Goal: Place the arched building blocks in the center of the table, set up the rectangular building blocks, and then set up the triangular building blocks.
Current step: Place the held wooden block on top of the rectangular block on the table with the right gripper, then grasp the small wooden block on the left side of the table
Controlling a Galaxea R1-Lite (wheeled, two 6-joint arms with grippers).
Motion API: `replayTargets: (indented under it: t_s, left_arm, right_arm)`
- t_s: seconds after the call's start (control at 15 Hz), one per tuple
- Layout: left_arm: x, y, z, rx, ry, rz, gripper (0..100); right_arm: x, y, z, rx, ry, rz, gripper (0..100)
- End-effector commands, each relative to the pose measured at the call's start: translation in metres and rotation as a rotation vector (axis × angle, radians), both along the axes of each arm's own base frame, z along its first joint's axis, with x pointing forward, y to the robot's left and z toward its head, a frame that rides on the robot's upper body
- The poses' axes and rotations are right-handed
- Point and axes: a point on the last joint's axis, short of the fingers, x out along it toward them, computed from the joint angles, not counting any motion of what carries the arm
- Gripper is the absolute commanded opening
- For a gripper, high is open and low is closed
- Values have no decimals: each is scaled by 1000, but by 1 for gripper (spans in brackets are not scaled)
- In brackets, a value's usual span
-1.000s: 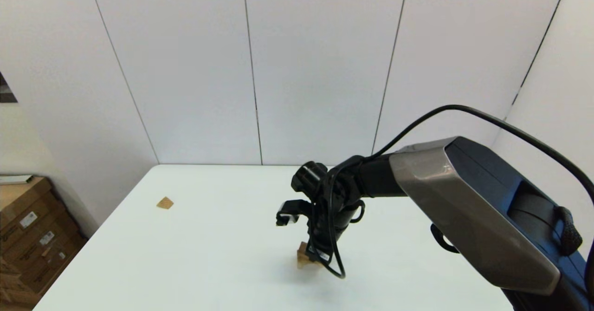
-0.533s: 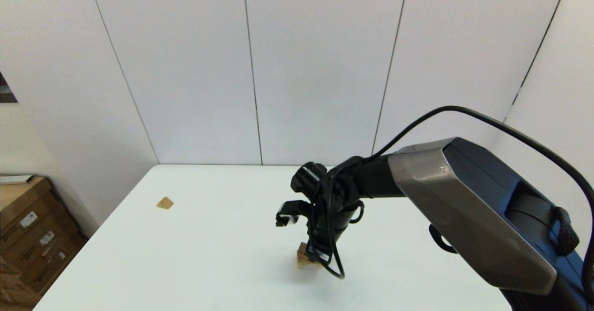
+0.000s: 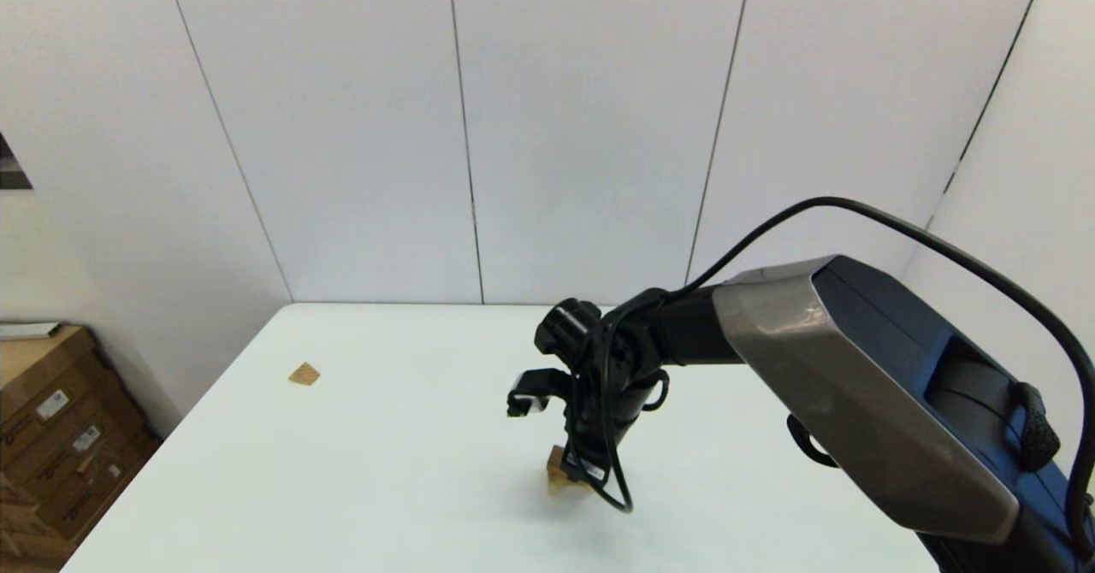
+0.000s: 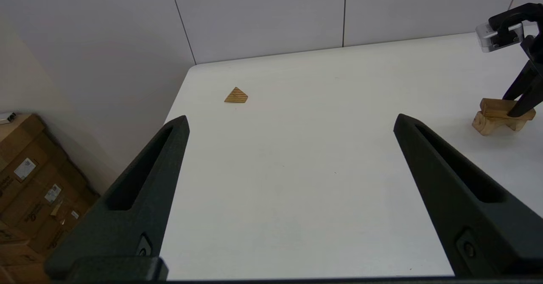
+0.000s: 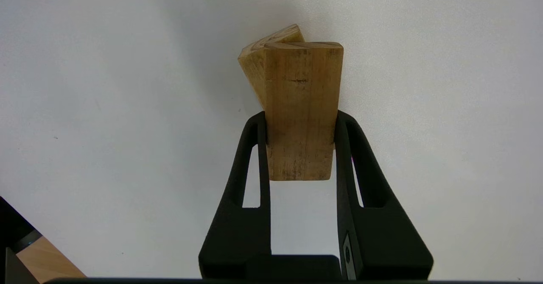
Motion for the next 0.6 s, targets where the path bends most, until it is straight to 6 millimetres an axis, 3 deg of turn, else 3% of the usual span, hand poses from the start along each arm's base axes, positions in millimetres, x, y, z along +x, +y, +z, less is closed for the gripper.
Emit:
replayTargets:
  t_s: [0.07, 0.47, 0.6]
  left_arm:
    - [0, 0, 0, 1, 1, 0, 100]
    - [0, 0, 0, 1, 2, 0, 100]
    - [0, 0, 0, 1, 2, 0, 100]
  right_arm:
    - [-1, 1, -1, -4, 5, 8, 100]
    - [0, 1, 2, 7, -1, -3, 100]
    - [-1, 0, 15, 27, -17, -16, 100]
